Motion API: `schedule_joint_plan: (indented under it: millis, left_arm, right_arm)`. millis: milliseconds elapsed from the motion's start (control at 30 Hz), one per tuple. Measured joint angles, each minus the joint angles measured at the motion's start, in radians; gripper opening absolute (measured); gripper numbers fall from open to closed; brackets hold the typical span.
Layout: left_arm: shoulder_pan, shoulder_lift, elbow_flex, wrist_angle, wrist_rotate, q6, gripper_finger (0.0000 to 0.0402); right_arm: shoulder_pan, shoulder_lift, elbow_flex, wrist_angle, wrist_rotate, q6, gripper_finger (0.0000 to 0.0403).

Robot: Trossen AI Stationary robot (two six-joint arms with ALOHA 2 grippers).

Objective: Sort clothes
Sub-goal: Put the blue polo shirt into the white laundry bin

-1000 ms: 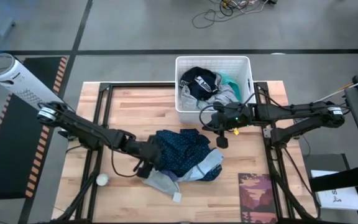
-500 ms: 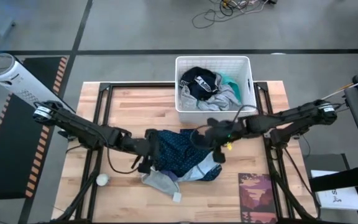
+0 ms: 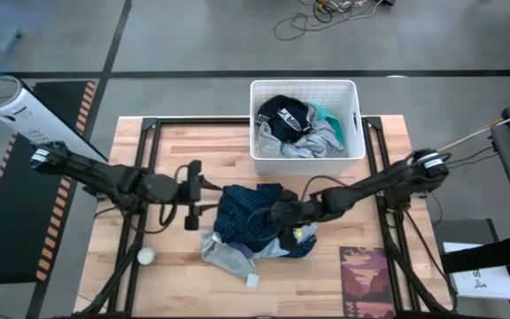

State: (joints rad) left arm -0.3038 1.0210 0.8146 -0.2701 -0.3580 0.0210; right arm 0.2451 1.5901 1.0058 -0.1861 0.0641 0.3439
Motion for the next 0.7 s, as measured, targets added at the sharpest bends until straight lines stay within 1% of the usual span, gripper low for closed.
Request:
schedule_joint_plan:
  millis: [67,133,200,300,400,467,700]
  left_arm:
    - [0.0,-0.035,-0.002,-0.001,-0.001,0.004,0.0189]
    - [0.0,-0.065,-0.005,0.003,-0.009,0.017,0.0185]
    - [0.0,-0.091,-0.012,-0.002,-0.022,0.025,0.0183]
    - [0.0,-0.136,-0.034,0.003,-0.042,0.045,0.0183]
    - [0.0,-0.18,-0.063,0.004,-0.083,0.053,0.0187]
    - [0.0,-0.209,-0.085,0.01,-0.104,0.055,0.0191]
    - [0.0,-0.29,-0.16,0.083,-0.116,0.058,0.0198]
  right_arm:
    - [0.0,0.051,0.023,0.005,0.028,-0.011,0.0295]
    - [0.0,0.101,0.055,0.005,0.068,-0.015,0.0301]
    - [-0.001,0.144,0.095,-0.011,0.063,-0.03,0.0299]
    - [-0.001,0.183,0.189,-0.128,0.011,-0.071,0.029]
    - [0.001,0.218,0.278,-0.26,0.054,-0.081,0.0283]
    - [-0.001,0.247,0.318,-0.313,0.094,-0.085,0.0283]
    - [-0.026,0.375,0.364,-0.347,0.091,-0.11,0.0306]
